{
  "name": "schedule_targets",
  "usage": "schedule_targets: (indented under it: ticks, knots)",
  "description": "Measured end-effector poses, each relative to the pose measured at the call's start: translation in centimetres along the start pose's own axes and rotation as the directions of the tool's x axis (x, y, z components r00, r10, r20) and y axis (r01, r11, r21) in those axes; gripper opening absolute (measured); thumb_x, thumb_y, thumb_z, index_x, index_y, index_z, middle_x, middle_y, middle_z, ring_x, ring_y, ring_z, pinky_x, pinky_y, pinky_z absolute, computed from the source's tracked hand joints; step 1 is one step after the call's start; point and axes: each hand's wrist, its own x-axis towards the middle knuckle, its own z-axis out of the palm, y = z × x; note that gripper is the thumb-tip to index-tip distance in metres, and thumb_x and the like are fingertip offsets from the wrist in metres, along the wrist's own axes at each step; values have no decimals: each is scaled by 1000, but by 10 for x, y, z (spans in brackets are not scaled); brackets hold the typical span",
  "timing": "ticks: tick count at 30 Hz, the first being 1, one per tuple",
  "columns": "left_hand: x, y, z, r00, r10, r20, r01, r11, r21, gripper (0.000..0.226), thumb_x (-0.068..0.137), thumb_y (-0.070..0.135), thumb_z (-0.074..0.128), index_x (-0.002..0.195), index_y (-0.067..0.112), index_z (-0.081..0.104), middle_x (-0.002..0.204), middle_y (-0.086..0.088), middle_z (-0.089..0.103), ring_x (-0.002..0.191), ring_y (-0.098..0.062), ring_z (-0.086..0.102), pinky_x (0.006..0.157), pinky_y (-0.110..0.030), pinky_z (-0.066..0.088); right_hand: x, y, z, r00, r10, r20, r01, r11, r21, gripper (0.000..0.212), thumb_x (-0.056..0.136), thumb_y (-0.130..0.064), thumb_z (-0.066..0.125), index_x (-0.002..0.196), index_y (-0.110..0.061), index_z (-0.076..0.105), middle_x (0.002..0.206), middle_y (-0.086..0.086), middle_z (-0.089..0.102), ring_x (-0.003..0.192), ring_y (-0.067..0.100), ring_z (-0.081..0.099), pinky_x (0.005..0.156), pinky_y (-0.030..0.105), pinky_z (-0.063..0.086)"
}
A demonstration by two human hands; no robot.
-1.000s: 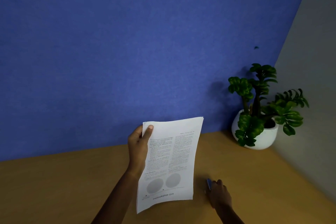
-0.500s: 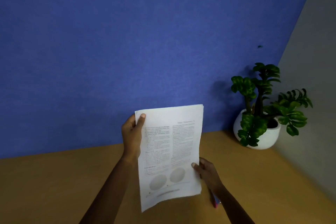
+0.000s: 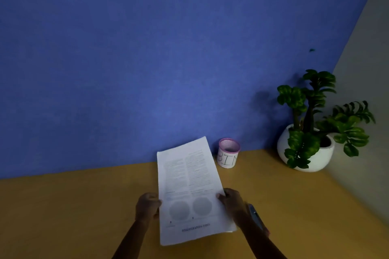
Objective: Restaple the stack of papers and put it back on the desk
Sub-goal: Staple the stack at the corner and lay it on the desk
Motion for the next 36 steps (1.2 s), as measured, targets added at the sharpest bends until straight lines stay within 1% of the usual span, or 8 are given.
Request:
schedule_targets:
  ticks: [2, 4, 11, 15, 25, 29, 33, 36]
  knots:
    - [5, -9, -2, 998, -41, -42, 41, 999, -7, 24, 77, -9, 59, 101, -10, 57, 93, -29, 65, 70, -35, 59, 56, -34, 43, 1, 0, 10, 1000, 29, 1, -29, 999, -34, 17, 89, -7, 52, 98, 3, 63, 100, 13, 64, 86, 21, 56, 71, 24, 40]
    - [11, -16, -5, 995, -53, -90, 54, 999, 4, 30, 75, -8, 61, 104, -10, 58, 100, -30, 65, 80, -39, 62, 63, -36, 45, 3, 1, 19, 998, 59, 13, -58, 997, -57, 16, 89, -8, 52, 98, 1, 62, 104, 14, 63, 90, 24, 57, 75, 27, 42]
    - [30, -26, -3, 973, 0, -229, 6, 1000, 24, 18, 70, -14, 58, 71, 1, 68, 94, -25, 70, 86, -41, 63, 76, -41, 50, 14, -6, 40, 996, 91, 24, -83, 968, -235, 19, 90, -10, 52, 107, -3, 58, 122, 15, 58, 103, 25, 56, 79, 25, 43]
    - [41, -29, -2, 971, 27, -237, -10, 997, 73, 18, 72, -14, 54, 76, -3, 69, 96, -23, 70, 88, -37, 62, 80, -39, 49, 19, -6, 46, 996, 92, 21, -82, 955, -286, 27, 90, -8, 52, 116, 0, 54, 125, 16, 57, 110, 27, 57, 86, 27, 47]
    - [50, -35, 3, 966, 153, -207, -79, 940, 331, 21, 79, -9, 51, 87, -3, 69, 104, -24, 67, 97, -36, 60, 84, -39, 48, 31, 3, 55, 998, 60, -21, -64, 961, -268, 24, 88, -2, 51, 111, 0, 56, 117, 14, 62, 98, 23, 61, 74, 24, 48]
    - [48, -36, 6, 964, 191, -185, -97, 899, 426, 23, 82, -6, 48, 88, 2, 69, 107, -21, 65, 97, -33, 59, 82, -35, 47, 34, 7, 55, 999, 21, -29, -29, 944, -329, 18, 88, -6, 53, 105, -3, 59, 112, 12, 64, 85, 16, 57, 71, 21, 49]
    - [44, -36, 9, 965, 211, -159, -100, 849, 519, 24, 86, -1, 42, 93, 5, 65, 109, -20, 58, 97, -31, 57, 83, -37, 46, 32, 11, 44, 994, -87, -67, 39, 851, -523, 25, 93, -12, 47, 115, -4, 54, 121, 13, 57, 107, 22, 56, 91, 29, 50]
    - [39, -36, 10, 958, 236, -166, -99, 810, 579, 24, 89, 6, 43, 100, 9, 63, 113, -17, 54, 101, -31, 56, 85, -37, 47, 25, 20, 22, 970, -185, -156, 30, 732, -681, 33, 94, -17, 43, 126, -13, 47, 131, 8, 48, 117, 20, 49, 97, 30, 47]
